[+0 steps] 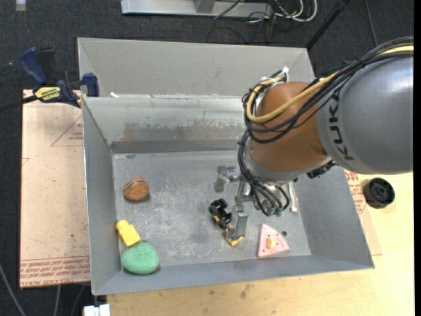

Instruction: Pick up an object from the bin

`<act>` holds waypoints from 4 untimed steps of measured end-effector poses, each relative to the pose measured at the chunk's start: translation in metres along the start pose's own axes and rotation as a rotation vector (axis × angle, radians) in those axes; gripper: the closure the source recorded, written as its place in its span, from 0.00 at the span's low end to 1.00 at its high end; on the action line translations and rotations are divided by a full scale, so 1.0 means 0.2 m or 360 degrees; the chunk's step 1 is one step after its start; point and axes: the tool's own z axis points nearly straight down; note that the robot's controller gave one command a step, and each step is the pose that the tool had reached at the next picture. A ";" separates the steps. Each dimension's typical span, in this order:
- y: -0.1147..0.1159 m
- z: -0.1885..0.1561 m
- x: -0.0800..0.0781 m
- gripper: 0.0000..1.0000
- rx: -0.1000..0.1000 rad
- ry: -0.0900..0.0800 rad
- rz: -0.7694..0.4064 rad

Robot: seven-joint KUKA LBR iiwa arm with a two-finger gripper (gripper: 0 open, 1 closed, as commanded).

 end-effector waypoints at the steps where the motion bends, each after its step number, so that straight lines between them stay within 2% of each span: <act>1: 0.01 0.12 0.10 0.00 0.0000 0.0019 -0.0038; 2: -0.01 0.17 0.07 0.00 0.0000 0.0010 0.0119; 3: -0.02 0.45 -0.15 1.00 -0.0001 0.0008 0.0008; 4: -0.02 0.45 -0.15 1.00 -0.0001 0.0008 0.0008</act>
Offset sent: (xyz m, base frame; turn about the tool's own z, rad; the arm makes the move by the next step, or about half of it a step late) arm -0.0063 -0.0034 -0.0405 0.1218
